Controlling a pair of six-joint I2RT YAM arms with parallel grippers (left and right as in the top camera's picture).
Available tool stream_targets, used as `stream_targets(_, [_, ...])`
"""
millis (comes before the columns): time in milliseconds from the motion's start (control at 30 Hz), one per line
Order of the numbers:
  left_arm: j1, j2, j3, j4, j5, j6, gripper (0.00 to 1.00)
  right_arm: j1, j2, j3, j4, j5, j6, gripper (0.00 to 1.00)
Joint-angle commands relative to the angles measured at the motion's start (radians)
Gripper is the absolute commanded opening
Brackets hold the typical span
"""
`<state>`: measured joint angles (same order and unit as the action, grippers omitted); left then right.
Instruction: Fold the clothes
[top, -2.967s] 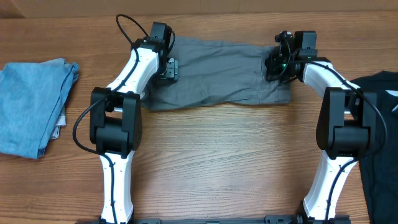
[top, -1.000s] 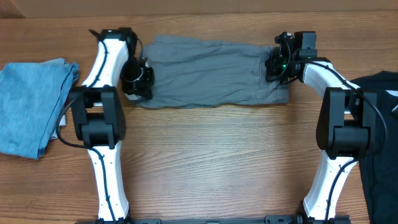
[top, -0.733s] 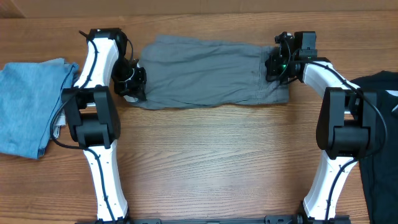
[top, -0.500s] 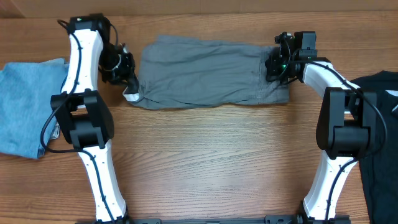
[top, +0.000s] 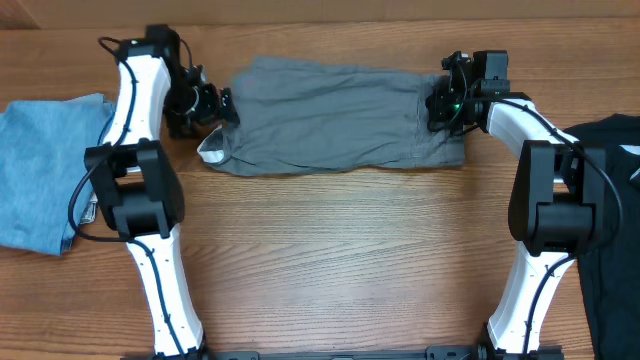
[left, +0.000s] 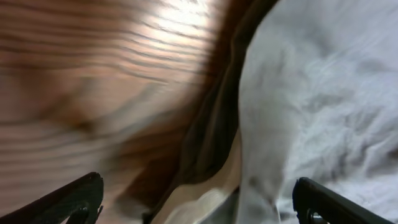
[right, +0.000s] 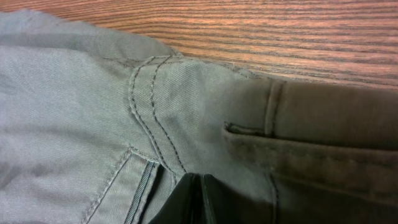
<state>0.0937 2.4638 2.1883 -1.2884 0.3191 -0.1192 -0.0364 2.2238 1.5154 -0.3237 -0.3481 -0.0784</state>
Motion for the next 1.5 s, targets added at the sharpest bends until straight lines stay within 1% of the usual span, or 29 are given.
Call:
stream_targets(0, [-0.025, 0.029, -0.048, 0.022, 0.049, 0.046, 1.0, 0.002, 0.001, -0.01, 0.008, 0.019, 0.0, 0.09])
stream_targets(100, [-0.056, 0.029, -0.089, 0.064, 0.077, 0.046, 1.0, 0.002, 0.001, -0.01, 0.008, 0.018, 0.0, 0.09])
stream_targets(267, [-0.125, 0.029, -0.095, 0.117, 0.135, 0.046, 0.99, 0.002, 0.001, -0.01, 0.008, 0.019, 0.0, 0.09])
stream_targets(400, [-0.156, 0.029, -0.095, 0.128, 0.135, 0.046, 0.91, 0.002, 0.001, -0.01, 0.008, 0.019, 0.0, 0.09])
stream_targets(467, [-0.156, 0.029, -0.095, 0.132, 0.167, 0.046, 0.86, 0.002, 0.001, -0.01, 0.008, 0.019, 0.0, 0.09])
stream_targets(533, [-0.156, 0.029, -0.095, 0.15, 0.208, 0.045, 0.79, 0.002, 0.001, -0.01, 0.008, 0.019, 0.0, 0.09])
stream_targets(567, [-0.156, 0.029, -0.095, 0.154, 0.206, 0.045, 0.72, 0.002, 0.002, -0.01, 0.008, 0.019, 0.0, 0.09])
stream_targets(633, [-0.153, 0.029, -0.093, 0.157, 0.206, 0.045, 0.3, 0.002, 0.002, -0.01, 0.007, 0.019, 0.0, 0.09])
stream_targets(667, [-0.146, 0.029, -0.091, 0.155, 0.206, 0.045, 0.12, 0.002, 0.002, -0.01, 0.007, 0.018, 0.0, 0.08])
stream_targets(700, [-0.14, 0.029, -0.088, 0.15, 0.206, 0.045, 0.04, 0.002, 0.002, -0.01, 0.008, 0.018, 0.0, 0.05])
stream_targets(833, [-0.097, 0.029, -0.034, 0.08, 0.184, 0.046, 0.04, 0.009, 0.0, -0.003, 0.008, 0.011, 0.0, 0.04])
stream_targets(933, [-0.055, 0.029, 0.05, -0.009, 0.068, 0.046, 0.04, 0.026, -0.002, 0.024, -0.043, 0.011, 0.0, 0.04])
stream_targets(1000, [-0.025, 0.029, 0.118, -0.075, 0.01, 0.046, 0.04, 0.055, -0.006, 0.028, -0.049, 0.011, 0.0, 0.04])
stream_targets(1100, [0.005, 0.028, 0.217, -0.132, -0.069, 0.049, 0.04, 0.118, -0.018, 0.029, -0.05, 0.01, 0.001, 0.04])
stream_targets(1133, [0.01, 0.028, 0.248, -0.152, -0.1, 0.049, 0.04, 0.135, -0.024, 0.029, -0.047, 0.01, 0.001, 0.07])
stream_targets(1267, [0.011, 0.027, 0.365, -0.227, -0.229, 0.049, 0.04, 0.182, -0.072, 0.031, -0.044, 0.0, 0.005, 0.11])
stream_targets(1333, [0.004, 0.027, 0.406, -0.244, -0.251, 0.049, 0.04, 0.183, -0.106, 0.031, -0.046, -0.004, 0.005, 0.17])
stream_targets(1467, [-0.024, 0.027, 0.465, -0.26, -0.252, 0.048, 0.04, 0.175, -0.198, 0.031, -0.056, -0.003, 0.031, 0.19])
